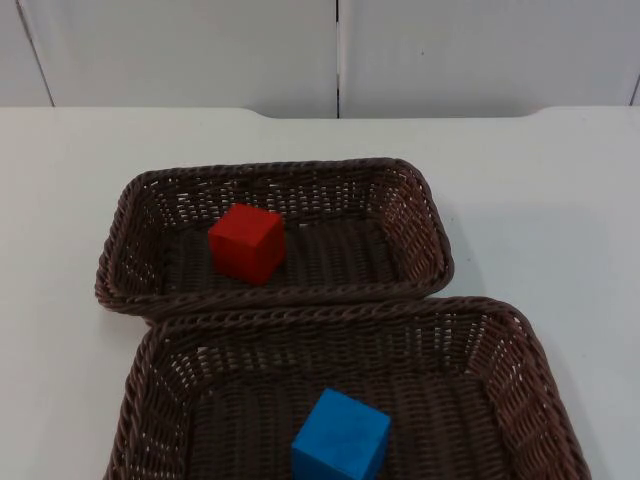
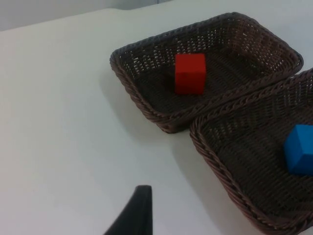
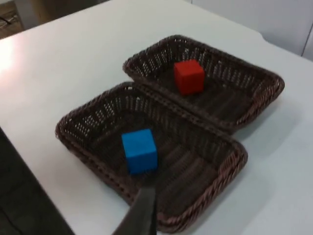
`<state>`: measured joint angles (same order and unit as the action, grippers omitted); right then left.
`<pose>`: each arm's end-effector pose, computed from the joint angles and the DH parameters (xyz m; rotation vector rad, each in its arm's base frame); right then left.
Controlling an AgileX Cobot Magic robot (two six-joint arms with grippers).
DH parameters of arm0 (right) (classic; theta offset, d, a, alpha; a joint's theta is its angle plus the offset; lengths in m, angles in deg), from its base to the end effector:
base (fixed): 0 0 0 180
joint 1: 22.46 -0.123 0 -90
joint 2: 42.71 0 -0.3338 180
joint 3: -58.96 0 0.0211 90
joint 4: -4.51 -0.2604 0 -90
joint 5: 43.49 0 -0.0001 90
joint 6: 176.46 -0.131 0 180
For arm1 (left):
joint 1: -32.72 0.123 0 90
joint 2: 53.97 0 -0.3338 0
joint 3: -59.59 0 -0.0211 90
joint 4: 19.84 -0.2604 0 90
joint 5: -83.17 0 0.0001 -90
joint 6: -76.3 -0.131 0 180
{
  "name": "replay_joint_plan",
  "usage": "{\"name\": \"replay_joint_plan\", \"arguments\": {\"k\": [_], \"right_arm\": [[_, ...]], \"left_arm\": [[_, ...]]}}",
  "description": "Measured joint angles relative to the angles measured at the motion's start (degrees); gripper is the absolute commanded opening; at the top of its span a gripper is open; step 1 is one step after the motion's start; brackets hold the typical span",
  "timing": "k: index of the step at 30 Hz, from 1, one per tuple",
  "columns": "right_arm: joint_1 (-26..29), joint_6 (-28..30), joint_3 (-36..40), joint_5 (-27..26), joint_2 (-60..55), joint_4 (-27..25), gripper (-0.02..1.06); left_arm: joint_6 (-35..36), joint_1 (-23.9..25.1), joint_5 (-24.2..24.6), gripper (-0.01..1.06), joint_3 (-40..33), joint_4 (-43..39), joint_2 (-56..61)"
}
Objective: Pick up one cube with the left hand and place it into the upper basket. Pick up one cube with the right hand and place it into the lower basket.
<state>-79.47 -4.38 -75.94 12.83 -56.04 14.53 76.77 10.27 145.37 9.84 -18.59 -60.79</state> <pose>0.0181 -0.0069 0.3007 -0.8464 1.8441 0.5190 -0.0111 0.0019 0.2606 0.3986 2.0455 -0.2709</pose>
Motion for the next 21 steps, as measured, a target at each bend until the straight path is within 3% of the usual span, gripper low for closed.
{"name": "replay_joint_plan", "arguments": {"k": [13, 21], "right_arm": [[-0.2, 2.7, 3.3, 4.9, 6.4, -5.8, 0.88], [-0.5, 3.2, 3.7, 5.7, 6.4, -6.0, 0.88]], "left_arm": [[-0.5, 0.0, 0.0, 0.98, 0.0, 0.0, 0.0], [-0.5, 0.0, 0.0, 0.98, 0.0, 0.2, 0.0]]}}
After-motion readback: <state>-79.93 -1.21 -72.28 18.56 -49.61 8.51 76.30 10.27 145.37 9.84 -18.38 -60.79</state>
